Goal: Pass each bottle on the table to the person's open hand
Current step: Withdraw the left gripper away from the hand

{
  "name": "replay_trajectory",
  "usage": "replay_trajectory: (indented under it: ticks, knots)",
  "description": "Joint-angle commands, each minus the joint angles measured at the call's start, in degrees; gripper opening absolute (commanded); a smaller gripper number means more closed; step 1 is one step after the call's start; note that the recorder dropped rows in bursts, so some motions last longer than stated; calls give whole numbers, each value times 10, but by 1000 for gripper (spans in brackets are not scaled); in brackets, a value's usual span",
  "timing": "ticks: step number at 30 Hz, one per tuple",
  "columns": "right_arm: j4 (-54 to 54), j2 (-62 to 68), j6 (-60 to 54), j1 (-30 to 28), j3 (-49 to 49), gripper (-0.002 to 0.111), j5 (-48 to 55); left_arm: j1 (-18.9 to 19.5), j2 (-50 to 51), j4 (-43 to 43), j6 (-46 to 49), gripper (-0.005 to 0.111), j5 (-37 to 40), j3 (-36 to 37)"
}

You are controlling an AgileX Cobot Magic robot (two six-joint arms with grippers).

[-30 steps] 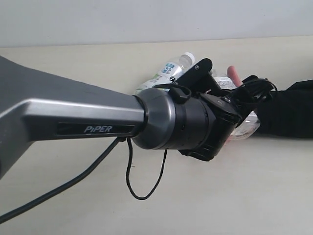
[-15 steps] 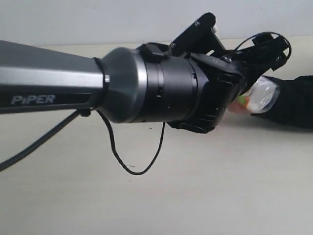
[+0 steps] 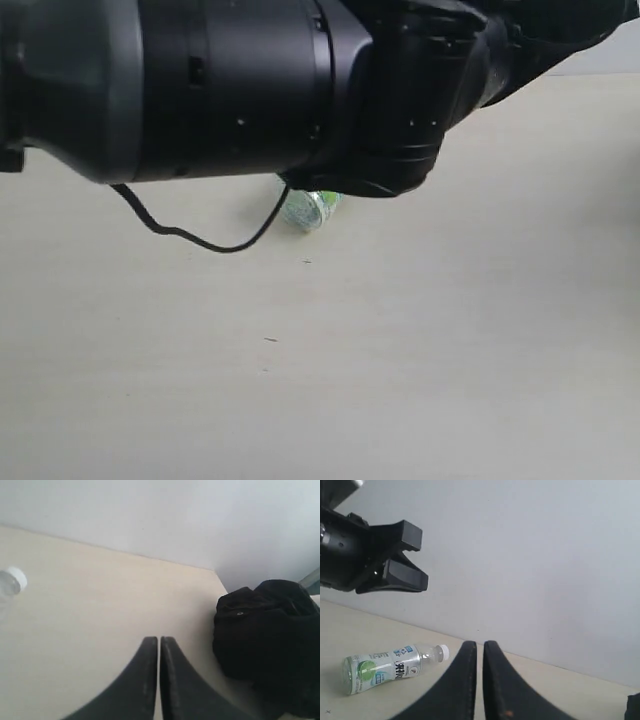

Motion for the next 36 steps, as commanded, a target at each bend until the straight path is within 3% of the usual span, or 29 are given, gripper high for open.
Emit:
replay_trajectory:
  ticks: [1, 5, 10, 15, 22, 25, 28, 31, 36]
  knots:
    - [2, -3, 0, 1, 2, 7, -7, -29, -27, 3, 156, 4, -18, 0]
    - [2, -3, 0, 1, 2, 7, -7, -68, -32, 3, 290, 4, -79, 0]
    - [2, -3, -1, 1, 2, 7, -7, -108, -30, 3, 310, 4, -113, 0]
    - [2, -3, 1, 1, 2, 7, -7, -112, -28, 3, 310, 4, -71, 0]
    - [2, -3, 1, 1, 2, 7, -7, -112, -28, 3, 310, 4, -73, 0]
    - [2, -3, 1, 1, 2, 7, -7, -107, -28, 73, 310, 4, -83, 0]
    - [2, -3, 1, 1, 2, 7, -7, -107, -28, 79, 307, 4, -102, 0]
    - [2, -3, 1, 1, 2, 7, -7, -107, -24, 39, 341, 4, -159, 0]
    - [2, -3, -1, 1, 2, 7, -9, -97, 1, 34, 490, 4, -313, 0]
